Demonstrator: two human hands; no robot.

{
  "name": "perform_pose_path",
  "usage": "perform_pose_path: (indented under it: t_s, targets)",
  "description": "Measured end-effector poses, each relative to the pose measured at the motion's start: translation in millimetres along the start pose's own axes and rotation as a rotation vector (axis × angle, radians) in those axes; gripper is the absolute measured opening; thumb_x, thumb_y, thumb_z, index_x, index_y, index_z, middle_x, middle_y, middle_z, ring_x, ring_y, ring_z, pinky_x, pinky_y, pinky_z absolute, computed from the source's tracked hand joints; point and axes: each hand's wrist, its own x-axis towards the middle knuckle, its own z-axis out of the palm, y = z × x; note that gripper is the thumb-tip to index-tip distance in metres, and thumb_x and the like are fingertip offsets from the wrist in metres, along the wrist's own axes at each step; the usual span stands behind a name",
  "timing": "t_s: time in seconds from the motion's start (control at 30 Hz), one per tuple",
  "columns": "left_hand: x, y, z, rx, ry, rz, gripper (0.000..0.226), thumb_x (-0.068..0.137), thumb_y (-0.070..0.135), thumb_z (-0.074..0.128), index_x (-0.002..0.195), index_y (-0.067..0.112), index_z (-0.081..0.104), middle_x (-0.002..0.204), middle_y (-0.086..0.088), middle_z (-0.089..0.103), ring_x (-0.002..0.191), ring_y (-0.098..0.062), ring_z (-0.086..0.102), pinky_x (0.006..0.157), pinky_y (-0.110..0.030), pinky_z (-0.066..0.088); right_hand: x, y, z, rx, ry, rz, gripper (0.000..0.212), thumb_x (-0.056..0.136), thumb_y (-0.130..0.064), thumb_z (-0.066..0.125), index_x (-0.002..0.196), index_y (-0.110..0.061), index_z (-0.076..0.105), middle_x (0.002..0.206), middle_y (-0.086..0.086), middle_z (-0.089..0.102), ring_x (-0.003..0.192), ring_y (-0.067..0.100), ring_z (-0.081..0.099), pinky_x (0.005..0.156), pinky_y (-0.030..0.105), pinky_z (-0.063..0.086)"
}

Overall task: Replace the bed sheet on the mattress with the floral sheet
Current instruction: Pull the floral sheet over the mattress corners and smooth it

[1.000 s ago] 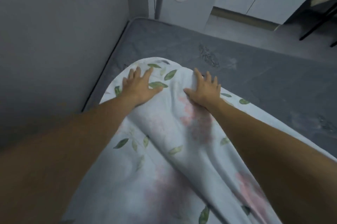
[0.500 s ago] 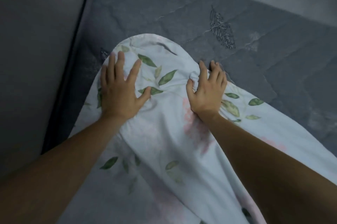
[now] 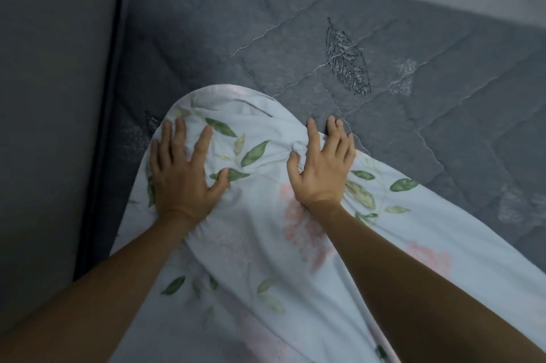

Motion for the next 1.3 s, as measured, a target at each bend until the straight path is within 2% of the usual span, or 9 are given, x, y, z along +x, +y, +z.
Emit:
perform_pose_path:
  t_s: [0.2,0.43,0.83,1.0,1.17,1.3]
  targets:
    - [5,1,4,0.049,-0.060,-0.009,0.087,0.086,0.066,0.045,0.162,0.025,0.029,0.170,-0.020,0.013,0.158,-0.041,0.009,0.124,-0.060,0.012,4,4,-2,0.026,-0.024,-0.015,0.068,0.091,-0.045,0.057,0.151,-0.015,0.051,0.159,0.025,0.038,0.152,0.042,0.029,0.121,0.060,0.022]
    - [6,-2,7,0.066,-0.076,-0.008,0.090,0.084,0.066,0.046,0.162,0.023,0.031,0.170,-0.021,0.013,0.157,-0.042,0.010,0.125,-0.061,0.010,4,5,1,0.037,-0.027,-0.034,0.068,0.090,-0.045,0.056,0.149,-0.013,0.053,0.157,0.026,0.040,0.150,0.044,0.031,0.120,0.062,0.023]
    - [1,0,10,0.032,-0.023,0.009,0.088,0.086,0.066,0.042,0.161,0.021,0.034,0.169,-0.021,0.015,0.157,-0.041,0.011,0.124,-0.060,0.010,0,5,0,0.062,-0.022,-0.038,0.070,0.088,-0.046,0.059,0.150,-0.015,0.052,0.158,0.024,0.040,0.151,0.041,0.030,0.122,0.060,0.021]
    - [1,0,7,-0.008,-0.006,0.002,0.086,0.086,0.066,0.042,0.160,0.023,0.035,0.170,-0.018,0.016,0.158,-0.037,0.010,0.124,-0.056,0.009,-3,5,-7,0.101,0.009,-0.032,0.062,0.090,-0.047,0.057,0.143,-0.016,0.058,0.155,0.022,0.044,0.150,0.038,0.032,0.123,0.057,0.020]
    - [-4,-3,6,-0.053,0.090,0.050,0.078,0.086,0.064,0.047,0.149,0.017,0.046,0.165,-0.019,0.027,0.155,-0.039,0.021,0.122,-0.057,0.017,-9,3,-12,0.139,0.041,-0.028,0.049,0.091,-0.049,0.055,0.125,-0.014,0.060,0.143,0.015,0.051,0.135,0.036,0.043,0.119,0.052,0.026]
    - [-12,3,-10,0.055,0.132,0.135,0.060,0.089,0.056,0.046,0.124,0.008,0.056,0.151,-0.025,0.041,0.139,-0.043,0.038,0.116,-0.062,0.027,-25,11,-28,0.267,0.119,-0.138,0.042,0.094,-0.054,0.058,0.105,-0.014,0.055,0.113,0.005,0.053,0.104,0.030,0.048,0.097,0.047,0.038]
